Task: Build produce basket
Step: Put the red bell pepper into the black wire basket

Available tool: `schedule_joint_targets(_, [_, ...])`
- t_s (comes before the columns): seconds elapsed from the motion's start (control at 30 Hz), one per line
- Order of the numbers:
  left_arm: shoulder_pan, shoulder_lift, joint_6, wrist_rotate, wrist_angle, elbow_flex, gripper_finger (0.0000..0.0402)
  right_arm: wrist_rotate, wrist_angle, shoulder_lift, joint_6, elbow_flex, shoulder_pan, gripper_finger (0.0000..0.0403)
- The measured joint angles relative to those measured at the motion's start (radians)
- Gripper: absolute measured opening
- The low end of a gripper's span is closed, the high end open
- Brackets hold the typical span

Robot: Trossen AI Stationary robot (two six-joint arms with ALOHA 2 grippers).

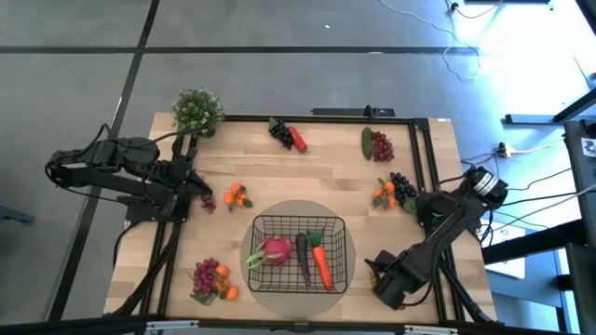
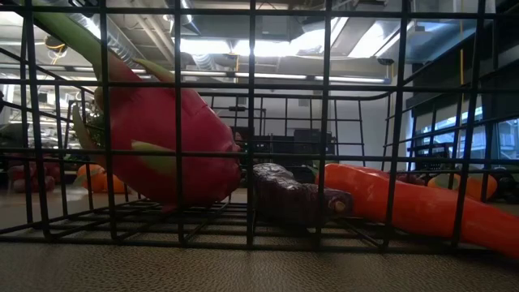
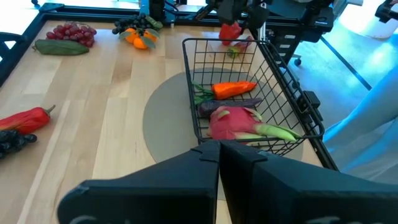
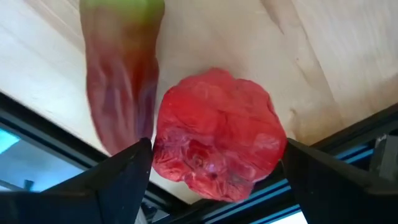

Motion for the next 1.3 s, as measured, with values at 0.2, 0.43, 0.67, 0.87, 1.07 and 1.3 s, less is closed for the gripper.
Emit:
schedule_joint_targets(0.2, [0.0,0.0,0.0,0.0,0.0,0.0,0.0,0.0,0.005,0.023,-0.048,0.0,0.0,0.0337])
schedule_joint_targets(0.43, [0.0,0.0,0.0,0.0,0.0,0.0,0.0,0.003,0.008,0.023,-0.125,0.0,0.0,0.0337])
schedule_joint_targets(0.67, [0.0,0.0,0.0,0.0,0.0,0.0,0.0,0.003,0.004,0.023,-0.168,0.0,-0.003,0.031])
schedule_joint_targets(0.87, [0.0,0.0,0.0,0.0,0.0,0.0,0.0,0.018,0.011,0.023,-0.181,0.0,-0.003,0.0246])
schedule_joint_targets(1.07, [0.0,0.0,0.0,0.0,0.0,0.0,0.0,-0.003,0.005,0.022,-0.414,0.001,-0.003,0.0221])
schedule_joint_targets(1.3, [0.0,0.0,0.0,0.0,0.0,0.0,0.0,-0.028,-0.144,0.022,-0.57,0.048,-0.012,0.022])
